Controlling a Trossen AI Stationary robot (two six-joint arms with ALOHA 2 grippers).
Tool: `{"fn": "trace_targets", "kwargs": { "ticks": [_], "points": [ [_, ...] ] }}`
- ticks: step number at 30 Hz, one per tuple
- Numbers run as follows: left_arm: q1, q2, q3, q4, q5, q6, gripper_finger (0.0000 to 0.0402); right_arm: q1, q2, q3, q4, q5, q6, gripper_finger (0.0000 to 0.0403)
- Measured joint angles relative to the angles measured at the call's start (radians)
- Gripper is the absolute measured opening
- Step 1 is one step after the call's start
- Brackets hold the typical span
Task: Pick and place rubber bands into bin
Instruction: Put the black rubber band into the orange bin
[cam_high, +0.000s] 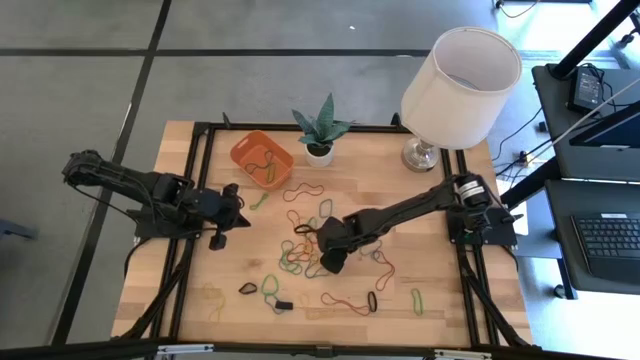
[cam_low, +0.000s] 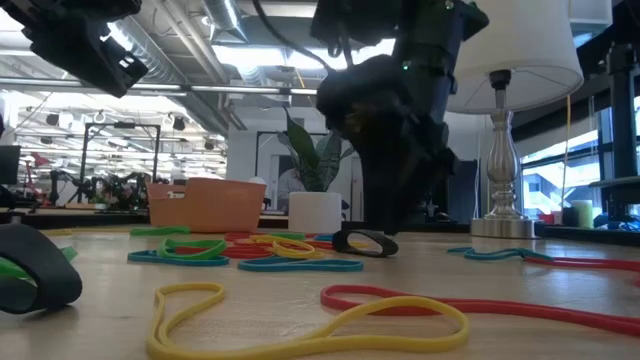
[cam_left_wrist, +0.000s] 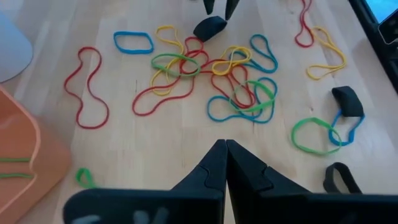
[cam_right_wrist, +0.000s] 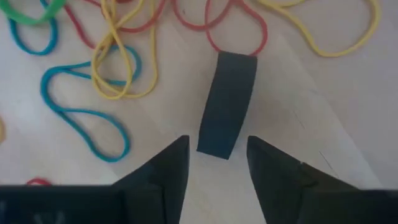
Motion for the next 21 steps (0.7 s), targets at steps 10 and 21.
{"fn": "trace_targets", "kwargs": {
  "ticks": [10,21],
  "points": [
    [-0.001,0.0,0.0,0.001,0.0,-0.001,0.0003,-0.003,0.005,0.0,0.071,0.087,-0.04,0.0152],
    [-0.001,0.0,0.0,0.001,0.0,-0.001,0.0002,-0.003,0.009,0.0,0.069,0.089,-0.052,0.0025]
  ]
}}
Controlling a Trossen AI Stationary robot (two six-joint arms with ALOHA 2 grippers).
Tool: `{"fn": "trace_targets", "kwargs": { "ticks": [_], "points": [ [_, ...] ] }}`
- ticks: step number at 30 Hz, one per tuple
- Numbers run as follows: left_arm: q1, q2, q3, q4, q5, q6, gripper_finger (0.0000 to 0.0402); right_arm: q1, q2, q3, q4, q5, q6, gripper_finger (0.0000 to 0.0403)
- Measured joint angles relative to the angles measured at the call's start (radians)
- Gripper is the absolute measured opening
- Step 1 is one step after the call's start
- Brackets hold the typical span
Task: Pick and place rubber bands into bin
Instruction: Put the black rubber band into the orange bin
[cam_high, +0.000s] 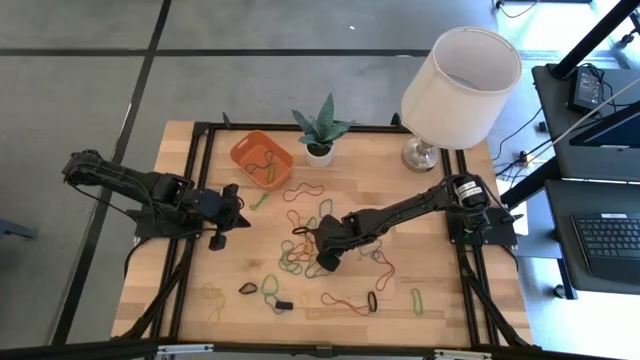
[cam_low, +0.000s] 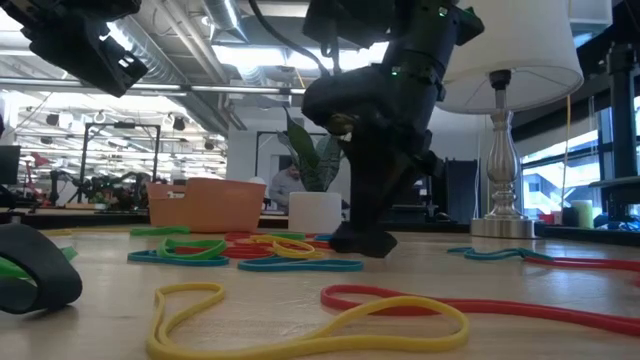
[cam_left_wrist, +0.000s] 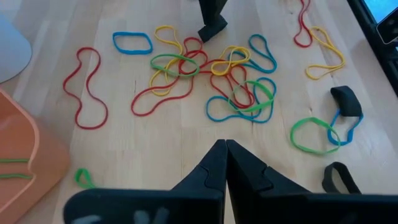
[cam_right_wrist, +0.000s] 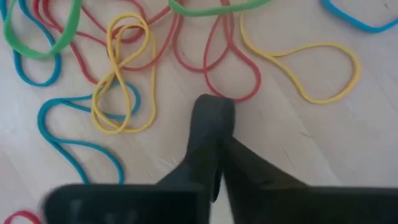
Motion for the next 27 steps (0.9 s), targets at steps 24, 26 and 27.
{"fn": "trace_targets", "kwargs": {
  "ticks": [24,26,27],
  "points": [
    [0.0,0.0,0.0,0.0,0.008,0.003,0.0001,-0.008,-0.01,0.085,-0.034,0.015,-0.056,0.0002],
    [0.0,0.0,0.0,0.0,0.008,0.003,0.0002,-0.008,-0.01,0.083,-0.033,0.015,-0.049,0.0003],
    [0.0,0.0,0.0,0.0,0.008,0.003,0.0003,-0.008,-0.01,0.08,-0.034,0.015,-0.039,0.0005]
  ]
}}
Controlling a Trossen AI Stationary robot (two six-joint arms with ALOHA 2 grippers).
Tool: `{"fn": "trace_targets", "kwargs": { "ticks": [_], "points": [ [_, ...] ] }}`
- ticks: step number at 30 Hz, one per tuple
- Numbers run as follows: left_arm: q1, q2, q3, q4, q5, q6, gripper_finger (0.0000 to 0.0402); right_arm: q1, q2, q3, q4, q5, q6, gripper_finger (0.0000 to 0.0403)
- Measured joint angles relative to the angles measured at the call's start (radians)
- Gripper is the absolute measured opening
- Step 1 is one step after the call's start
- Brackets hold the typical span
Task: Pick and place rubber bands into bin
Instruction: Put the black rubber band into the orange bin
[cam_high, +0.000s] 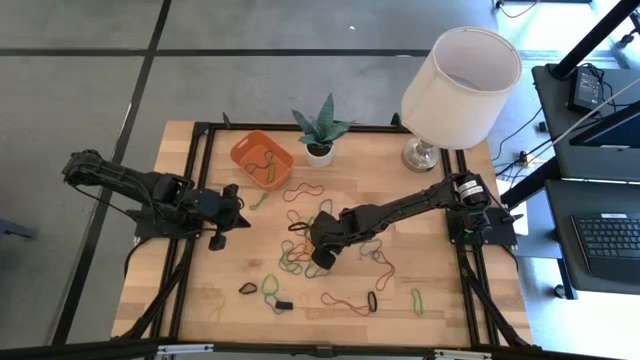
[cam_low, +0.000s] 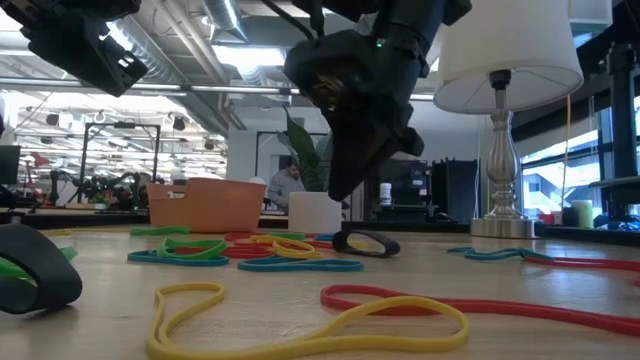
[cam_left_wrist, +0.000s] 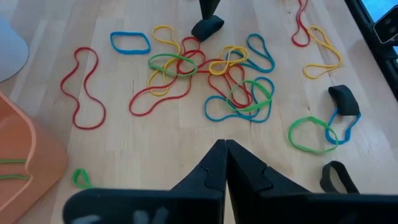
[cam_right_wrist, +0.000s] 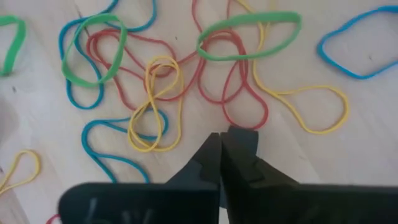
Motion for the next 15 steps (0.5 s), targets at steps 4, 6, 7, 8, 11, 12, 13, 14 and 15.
{"fn": "trace_targets", "kwargs": {
  "ticks": [4,6,7,8,11,12,13,14,15],
  "points": [
    [0.0,0.0,0.0,0.0,0.0,0.0,0.0002,0.0,0.0,-0.001,-0.059,-0.001,0.049,0.0027],
    [0.0,0.0,0.0,0.0,0.0,0.0,0.0002,0.0,0.0,-0.001,-0.074,-0.002,0.059,0.0043],
    [0.0,0.0,0.0,0.0,0.0,0.0,0.0002,0.0,0.0,-0.001,-0.078,-0.002,0.058,0.0053],
    [0.0,0.0,0.0,0.0,0.0,0.0,0.0003,0.0,0.0,-0.001,-0.078,-0.002,0.053,0.0063],
    [0.0,0.0,0.0,0.0,0.0,0.0,0.0002,0.001,0.0,-0.001,-0.075,0.0,0.041,0.0095],
    [0.0,0.0,0.0,0.0,0.0,0.0,0.0002,0.001,0.0,-0.001,-0.075,0.0,0.041,0.0106],
    [0.0,0.0,0.0,0.0,0.0,0.0,0.0002,0.003,0.0,-0.001,-0.075,0.001,0.04,0.0117],
    [0.0,0.0,0.0,0.0,0.0,0.0,0.0002,0.004,0.0,-0.001,-0.075,0.007,0.039,0.0127],
    [0.0,0.0,0.0,0.0,0.0,0.0,0.0002,0.004,0.0,-0.001,-0.075,0.016,0.037,0.0137]
  ]
}}
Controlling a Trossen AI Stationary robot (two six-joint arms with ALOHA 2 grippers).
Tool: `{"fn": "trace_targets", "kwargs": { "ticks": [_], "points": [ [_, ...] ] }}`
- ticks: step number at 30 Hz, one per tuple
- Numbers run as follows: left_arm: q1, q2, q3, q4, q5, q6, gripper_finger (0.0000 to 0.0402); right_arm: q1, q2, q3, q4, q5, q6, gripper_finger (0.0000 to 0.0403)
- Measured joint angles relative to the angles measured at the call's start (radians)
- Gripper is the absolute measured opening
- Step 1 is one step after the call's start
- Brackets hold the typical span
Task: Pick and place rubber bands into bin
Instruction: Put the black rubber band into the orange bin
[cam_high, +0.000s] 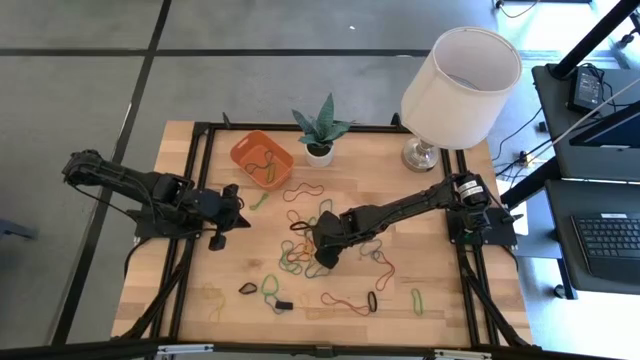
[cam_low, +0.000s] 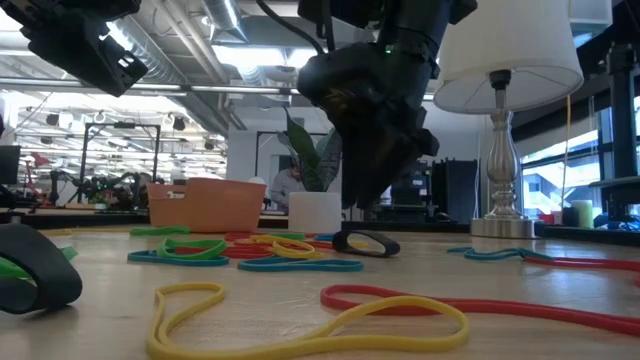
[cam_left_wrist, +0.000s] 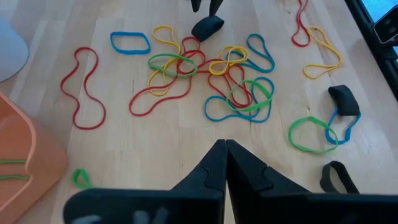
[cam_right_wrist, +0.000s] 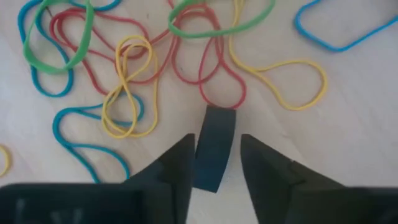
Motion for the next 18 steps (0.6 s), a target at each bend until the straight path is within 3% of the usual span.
{"fn": "trace_targets", "kwargs": {
  "ticks": [10,15,18],
  "points": [
    [0.0,0.0,0.0,0.0,0.0,0.0,0.0003,0.014,0.038,0.0,0.008,0.014,0.024,0.0207],
    [0.0,0.0,0.0,0.0,0.0,0.0,0.0002,0.028,0.09,-0.001,0.013,-0.036,0.033,0.0213],
    [0.0,0.0,0.0,0.0,0.0,0.0,0.0003,0.035,0.101,0.0,0.014,-0.032,0.058,0.0197]
  ]
}}
